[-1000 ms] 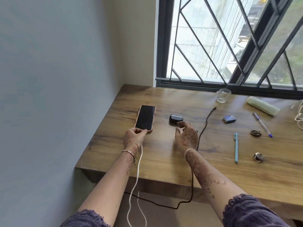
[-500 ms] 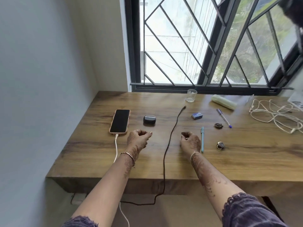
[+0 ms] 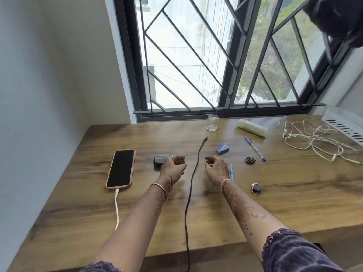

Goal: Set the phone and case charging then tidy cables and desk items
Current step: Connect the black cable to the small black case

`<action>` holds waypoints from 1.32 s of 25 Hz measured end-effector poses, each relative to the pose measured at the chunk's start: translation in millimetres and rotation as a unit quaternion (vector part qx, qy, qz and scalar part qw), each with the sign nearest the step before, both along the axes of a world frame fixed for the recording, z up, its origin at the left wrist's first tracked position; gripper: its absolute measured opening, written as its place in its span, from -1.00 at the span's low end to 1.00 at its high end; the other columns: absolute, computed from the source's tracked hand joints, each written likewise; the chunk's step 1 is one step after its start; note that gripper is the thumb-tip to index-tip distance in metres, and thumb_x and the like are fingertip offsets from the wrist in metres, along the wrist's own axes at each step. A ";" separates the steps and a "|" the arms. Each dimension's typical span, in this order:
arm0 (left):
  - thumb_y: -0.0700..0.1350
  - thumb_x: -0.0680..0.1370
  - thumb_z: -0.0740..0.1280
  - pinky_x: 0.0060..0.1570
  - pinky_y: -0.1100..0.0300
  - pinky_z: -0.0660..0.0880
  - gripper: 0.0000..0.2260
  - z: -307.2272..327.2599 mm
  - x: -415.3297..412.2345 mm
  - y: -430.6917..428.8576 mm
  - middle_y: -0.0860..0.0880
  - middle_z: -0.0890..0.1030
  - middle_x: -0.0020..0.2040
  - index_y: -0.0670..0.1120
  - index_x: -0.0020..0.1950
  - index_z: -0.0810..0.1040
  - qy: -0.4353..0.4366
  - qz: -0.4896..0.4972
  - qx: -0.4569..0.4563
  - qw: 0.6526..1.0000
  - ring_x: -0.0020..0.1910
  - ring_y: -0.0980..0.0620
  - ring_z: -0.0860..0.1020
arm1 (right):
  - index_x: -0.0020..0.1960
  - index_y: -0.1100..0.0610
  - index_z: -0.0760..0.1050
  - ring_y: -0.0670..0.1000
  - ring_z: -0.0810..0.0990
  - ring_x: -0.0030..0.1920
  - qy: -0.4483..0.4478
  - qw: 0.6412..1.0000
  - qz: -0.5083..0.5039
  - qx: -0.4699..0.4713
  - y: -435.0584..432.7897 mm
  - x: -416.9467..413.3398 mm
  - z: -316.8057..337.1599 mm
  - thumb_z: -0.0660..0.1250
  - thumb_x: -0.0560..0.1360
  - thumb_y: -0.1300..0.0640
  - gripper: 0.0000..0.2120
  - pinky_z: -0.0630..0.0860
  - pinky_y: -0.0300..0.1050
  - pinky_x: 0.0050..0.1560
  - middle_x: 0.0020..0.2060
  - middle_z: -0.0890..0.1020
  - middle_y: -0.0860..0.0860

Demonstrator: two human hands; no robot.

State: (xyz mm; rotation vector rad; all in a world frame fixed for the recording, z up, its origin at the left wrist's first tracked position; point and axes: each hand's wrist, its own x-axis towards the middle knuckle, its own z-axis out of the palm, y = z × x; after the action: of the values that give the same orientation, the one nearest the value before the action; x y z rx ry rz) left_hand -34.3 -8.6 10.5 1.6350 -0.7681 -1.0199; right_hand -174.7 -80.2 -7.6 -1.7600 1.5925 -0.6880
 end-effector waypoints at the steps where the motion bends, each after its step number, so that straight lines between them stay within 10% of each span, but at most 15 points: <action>1: -0.32 0.48 0.30 0.01 0.11 0.55 -0.78 -1.5 2.2 -14.7 -0.06 0.60 -0.05 -0.14 0.08 0.56 -0.016 -0.006 0.010 1.000 -0.09 0.00 0.57 | 0.20 0.12 0.53 0.07 0.58 0.16 -0.007 1.000 -0.009 0.000 -8.5 2.3 0.7 0.25 0.53 0.23 -0.73 0.45 -0.13 0.21 0.09 0.65 0.05; 9: -0.09 0.48 0.37 0.23 0.24 0.39 -0.66 -7.2 -0.1 -136.3 -0.02 0.62 0.17 -0.08 0.25 0.54 -0.262 -0.126 0.068 0.954 0.21 0.01 0.54 | 0.17 0.12 0.42 0.16 0.57 0.10 -0.072 0.988 -0.138 -0.019 -68.7 25.0 -21.1 0.10 0.58 0.19 -0.79 0.42 -0.07 0.09 0.01 0.65 0.09; 19: -0.08 0.42 0.37 0.04 0.19 0.49 -0.84 -23.0 -8.9 -180.0 -0.09 0.68 0.01 -0.04 -0.04 0.67 -0.342 -0.103 0.088 0.930 0.06 -0.07 0.60 | -0.09 -0.06 0.49 0.14 0.61 -0.02 -0.111 0.979 -0.171 -0.012 -80.2 29.6 -43.7 0.12 0.55 0.08 -0.82 0.51 0.00 0.08 -0.19 0.68 0.00; 24: -0.07 0.40 0.38 -0.04 0.25 0.45 -0.82 -12.5 -9.8 -161.2 -0.08 0.70 -0.04 -0.05 -0.05 0.69 -0.295 -0.088 0.087 0.947 0.03 -0.03 0.61 | -0.26 -0.06 0.49 0.02 0.64 -0.31 -0.195 0.963 -0.185 0.029 -83.4 25.8 -40.8 0.17 0.54 0.07 -0.77 0.61 0.17 -0.06 -0.37 0.64 -0.04; 33: -0.09 0.33 0.41 -0.04 0.05 0.61 -0.93 -13.1 7.9 -41.7 -0.04 0.68 -0.20 0.01 -0.27 0.54 -0.175 -0.034 0.049 0.983 -0.15 -0.03 0.66 | 0.01 0.11 0.62 -0.02 0.62 -0.15 -0.140 0.989 -0.022 0.039 -39.9 32.1 -25.9 0.24 0.55 0.16 -0.82 0.52 -0.16 0.05 -0.10 0.70 0.09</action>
State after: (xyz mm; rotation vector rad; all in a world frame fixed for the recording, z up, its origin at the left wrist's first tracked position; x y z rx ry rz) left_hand -26.5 -50.3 -2.7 1.9137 -1.0246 -0.8369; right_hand -142.6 -120.1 -33.5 -1.5017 1.4490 -0.8428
